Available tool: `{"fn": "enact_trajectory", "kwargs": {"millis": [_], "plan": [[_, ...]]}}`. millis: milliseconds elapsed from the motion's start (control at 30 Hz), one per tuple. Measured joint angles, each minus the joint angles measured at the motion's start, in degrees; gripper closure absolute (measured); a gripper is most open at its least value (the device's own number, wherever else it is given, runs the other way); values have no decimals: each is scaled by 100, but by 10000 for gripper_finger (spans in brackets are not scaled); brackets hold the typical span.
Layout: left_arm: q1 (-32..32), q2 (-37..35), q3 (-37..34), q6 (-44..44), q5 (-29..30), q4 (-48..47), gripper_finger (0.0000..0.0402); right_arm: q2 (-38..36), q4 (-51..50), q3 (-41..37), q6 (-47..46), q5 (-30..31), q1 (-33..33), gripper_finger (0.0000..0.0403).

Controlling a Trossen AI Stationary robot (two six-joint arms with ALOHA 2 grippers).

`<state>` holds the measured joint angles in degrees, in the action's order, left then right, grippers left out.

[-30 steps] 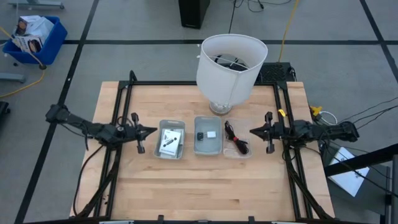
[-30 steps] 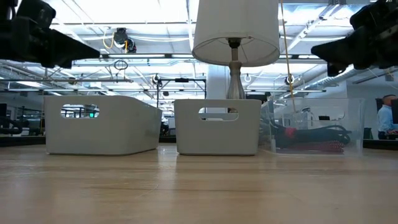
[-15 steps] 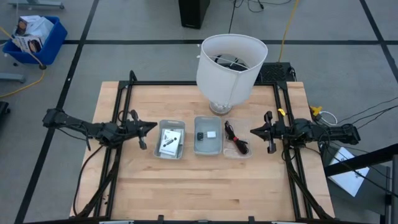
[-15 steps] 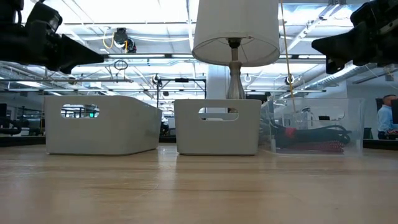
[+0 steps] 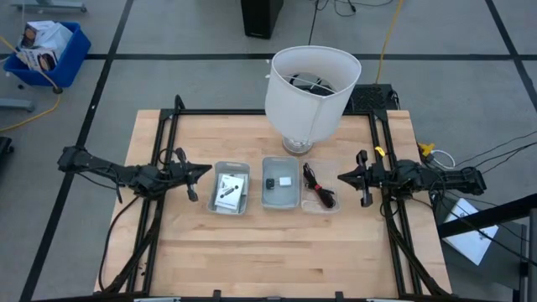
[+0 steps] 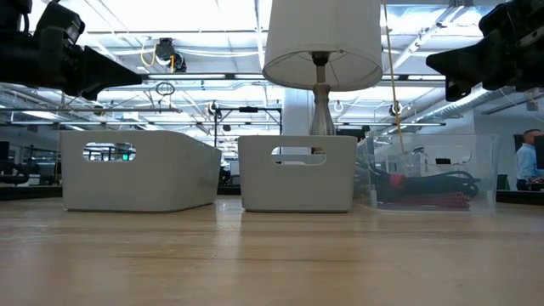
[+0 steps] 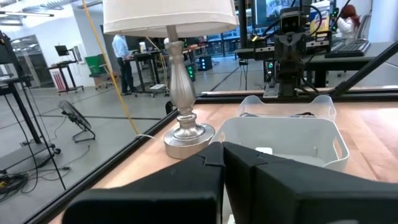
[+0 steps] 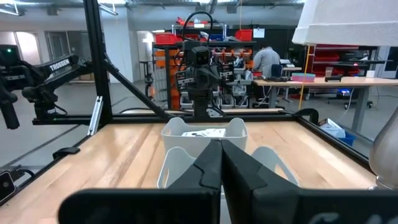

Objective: Pick and place items into bin
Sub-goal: Return to Home Position

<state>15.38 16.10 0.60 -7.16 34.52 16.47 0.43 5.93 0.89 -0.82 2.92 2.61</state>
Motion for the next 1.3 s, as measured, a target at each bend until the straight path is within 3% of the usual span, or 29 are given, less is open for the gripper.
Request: {"fn": "enact_trajectory", "kwargs": {"millis": [433, 1300], "plan": [[0, 0, 0, -4, 0, 4, 351, 0, 0, -2, 0, -2, 0, 403], [2, 0, 0, -2, 0, 4, 348, 0, 0, -4, -1, -2, 0, 403]]}}
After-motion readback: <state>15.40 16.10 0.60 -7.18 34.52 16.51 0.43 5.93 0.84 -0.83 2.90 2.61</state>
